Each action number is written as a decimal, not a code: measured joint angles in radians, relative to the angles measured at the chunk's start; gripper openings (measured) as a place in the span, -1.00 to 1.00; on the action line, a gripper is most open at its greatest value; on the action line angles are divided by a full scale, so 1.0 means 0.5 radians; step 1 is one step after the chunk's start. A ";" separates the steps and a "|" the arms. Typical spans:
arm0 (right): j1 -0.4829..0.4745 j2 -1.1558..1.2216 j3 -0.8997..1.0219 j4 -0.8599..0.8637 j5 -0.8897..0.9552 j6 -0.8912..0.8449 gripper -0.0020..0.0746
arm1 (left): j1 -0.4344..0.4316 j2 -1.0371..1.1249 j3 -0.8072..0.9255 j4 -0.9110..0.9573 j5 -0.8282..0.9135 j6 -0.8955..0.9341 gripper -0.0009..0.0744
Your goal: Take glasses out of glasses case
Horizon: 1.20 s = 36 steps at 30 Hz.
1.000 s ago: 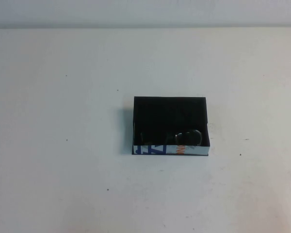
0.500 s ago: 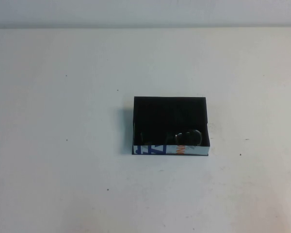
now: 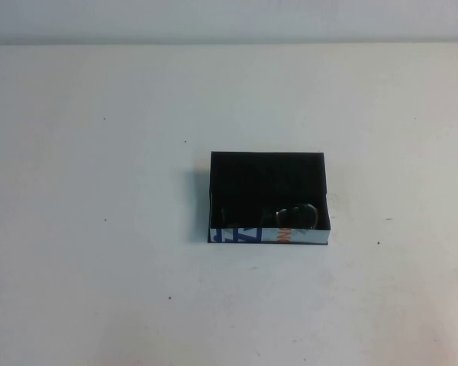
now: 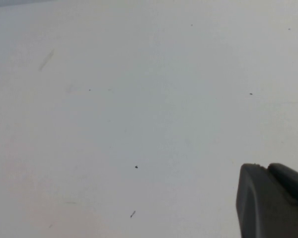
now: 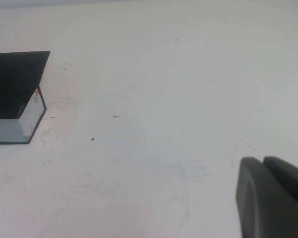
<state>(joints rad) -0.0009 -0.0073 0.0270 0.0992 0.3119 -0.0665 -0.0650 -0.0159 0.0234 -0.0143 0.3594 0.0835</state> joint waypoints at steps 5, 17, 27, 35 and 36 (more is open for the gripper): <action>0.000 0.000 0.000 0.024 -0.005 0.000 -0.99 | 0.000 0.000 0.000 0.000 0.000 0.000 -0.99; 0.000 0.029 -0.779 0.127 0.295 0.000 -0.99 | 0.000 0.000 0.000 0.000 0.000 0.000 -0.99; 0.000 0.514 -0.899 0.374 0.311 -0.058 -0.99 | 0.000 0.000 0.000 0.000 0.000 0.000 -0.99; 0.000 1.130 -1.245 0.550 0.436 -0.564 -0.99 | 0.000 0.000 0.000 0.000 0.000 0.000 -0.99; 0.000 1.237 -1.339 0.550 0.514 -0.627 -0.99 | 0.000 0.000 0.000 0.000 0.000 0.000 -0.99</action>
<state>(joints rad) -0.0009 0.6113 -0.6423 0.3742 0.5689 -0.3799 -0.0650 -0.0159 0.0234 -0.0143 0.3594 0.0835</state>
